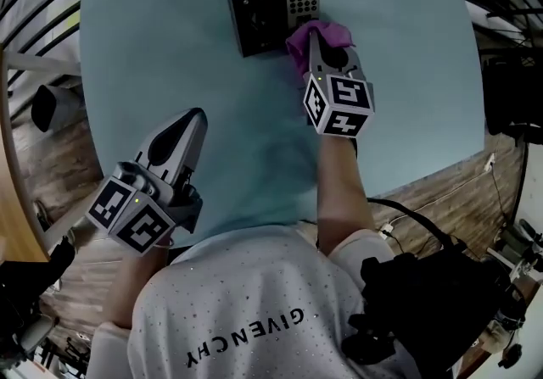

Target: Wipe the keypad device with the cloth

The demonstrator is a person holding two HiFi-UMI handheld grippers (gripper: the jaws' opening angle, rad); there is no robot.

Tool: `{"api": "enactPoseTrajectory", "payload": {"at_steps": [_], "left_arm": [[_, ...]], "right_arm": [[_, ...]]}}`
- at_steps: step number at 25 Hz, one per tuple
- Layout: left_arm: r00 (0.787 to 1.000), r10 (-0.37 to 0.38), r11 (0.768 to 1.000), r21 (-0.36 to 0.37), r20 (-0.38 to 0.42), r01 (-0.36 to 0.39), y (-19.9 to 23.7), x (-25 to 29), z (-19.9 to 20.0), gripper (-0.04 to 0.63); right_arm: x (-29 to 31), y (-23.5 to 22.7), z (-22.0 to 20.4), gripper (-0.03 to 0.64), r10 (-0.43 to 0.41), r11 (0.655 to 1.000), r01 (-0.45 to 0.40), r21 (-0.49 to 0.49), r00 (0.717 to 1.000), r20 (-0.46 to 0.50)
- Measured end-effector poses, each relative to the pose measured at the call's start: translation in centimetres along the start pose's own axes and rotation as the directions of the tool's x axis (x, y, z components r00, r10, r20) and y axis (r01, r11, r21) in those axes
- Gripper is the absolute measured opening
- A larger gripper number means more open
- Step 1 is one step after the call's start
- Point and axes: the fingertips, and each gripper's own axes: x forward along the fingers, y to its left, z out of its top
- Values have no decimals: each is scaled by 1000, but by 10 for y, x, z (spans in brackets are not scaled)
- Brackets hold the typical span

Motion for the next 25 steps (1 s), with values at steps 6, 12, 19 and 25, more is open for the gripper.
{"api": "enactPoseTrajectory", "payload": {"at_steps": [6,12,19,25], "left_arm": [[998,44,999,-27,40,-43,1,-9,2,0],[997,53,998,-32,57,-51,-5,-14,3,0],[995,78,996,-38,60,-76,-5,-21,4,0],[997,57,998,-33,48,-55,-12,-14,7,0]], "right_arm": [[-8,84,20,16,238,971,-237,-23,969,64],[-6,143,-9,17,363,895,-369,-251,929,-74],[3,75,-18,17,196,969,-205,-135,978,-75],[2,33,-19,17,103,991,-108,-79,993,-66]]}}
